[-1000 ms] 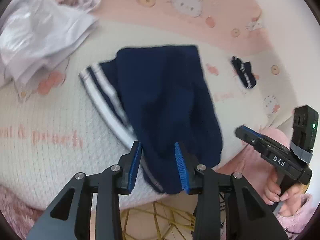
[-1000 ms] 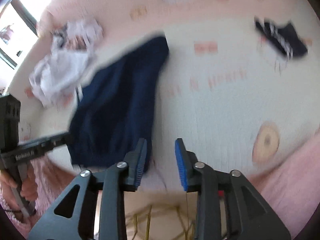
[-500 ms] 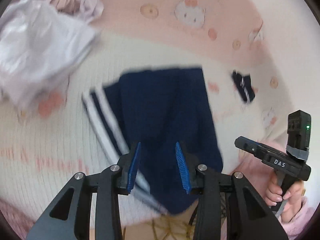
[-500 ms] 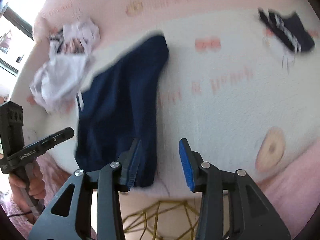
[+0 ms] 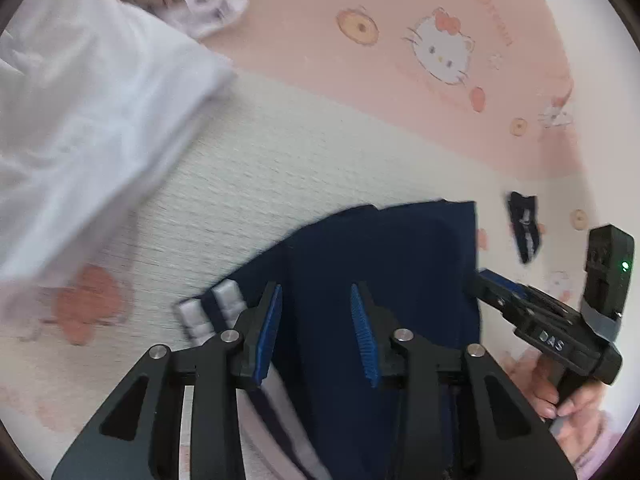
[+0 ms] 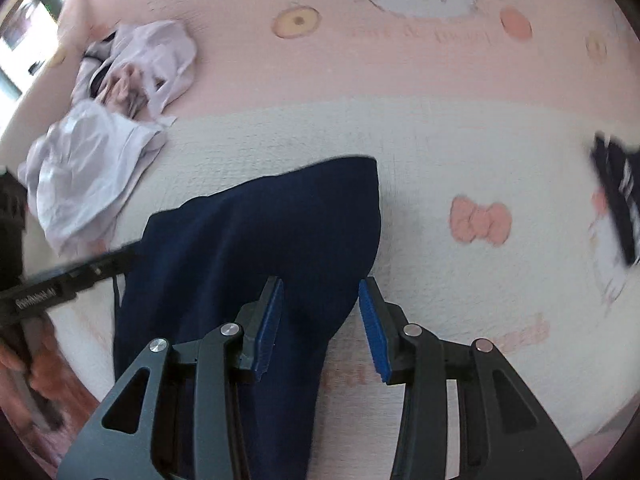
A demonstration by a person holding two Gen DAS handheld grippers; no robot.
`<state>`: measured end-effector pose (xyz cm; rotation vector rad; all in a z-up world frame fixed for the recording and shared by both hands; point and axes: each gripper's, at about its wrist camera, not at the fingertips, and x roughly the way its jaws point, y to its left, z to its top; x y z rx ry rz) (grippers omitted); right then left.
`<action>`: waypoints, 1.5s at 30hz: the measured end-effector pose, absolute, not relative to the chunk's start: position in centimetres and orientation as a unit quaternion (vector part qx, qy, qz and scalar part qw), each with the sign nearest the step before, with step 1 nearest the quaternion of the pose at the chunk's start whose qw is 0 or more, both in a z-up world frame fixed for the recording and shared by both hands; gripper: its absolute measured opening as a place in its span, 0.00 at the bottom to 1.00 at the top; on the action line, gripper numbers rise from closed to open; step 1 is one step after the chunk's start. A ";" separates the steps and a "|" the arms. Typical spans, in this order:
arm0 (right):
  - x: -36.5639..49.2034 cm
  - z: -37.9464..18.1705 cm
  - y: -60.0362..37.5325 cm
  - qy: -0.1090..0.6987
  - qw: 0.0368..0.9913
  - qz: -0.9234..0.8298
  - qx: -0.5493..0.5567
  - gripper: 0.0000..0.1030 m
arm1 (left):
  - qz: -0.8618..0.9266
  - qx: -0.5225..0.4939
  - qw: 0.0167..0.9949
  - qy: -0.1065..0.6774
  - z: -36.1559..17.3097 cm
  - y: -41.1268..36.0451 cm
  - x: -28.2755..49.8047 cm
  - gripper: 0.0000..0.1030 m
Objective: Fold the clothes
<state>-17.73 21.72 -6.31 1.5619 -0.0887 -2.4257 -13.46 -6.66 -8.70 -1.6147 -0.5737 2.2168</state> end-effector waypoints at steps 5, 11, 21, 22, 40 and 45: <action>-18.2 -6.0 21.8 -0.059 0.144 -0.843 0.515 0.39 | 0.782 -0.554 0.227 -0.174 -8.3 -3.8 -12.8 0.34; -18.6 -7.5 19.0 -0.067 0.197 -0.823 0.529 0.39 | 0.771 -0.556 0.282 -0.130 -7.7 -1.5 -11.1 0.34; -18.9 -11.3 19.1 -0.059 0.163 -0.792 0.586 0.35 | 0.796 -0.541 0.220 -0.156 -7.2 -3.9 -11.5 0.35; -18.9 -11.2 19.1 -0.058 0.161 -0.792 0.587 0.35 | 0.799 -0.542 0.207 -0.158 -7.3 -4.4 -11.7 0.35; -19.1 -8.3 23.8 -0.101 0.105 -0.826 0.545 0.36 | 0.806 -0.541 0.192 -0.147 -8.9 -3.2 -13.3 0.03; -19.6 -6.7 27.3 -0.144 0.068 -0.844 0.513 0.36 | 0.851 -0.490 0.163 -0.097 -3.9 -3.9 -11.1 0.03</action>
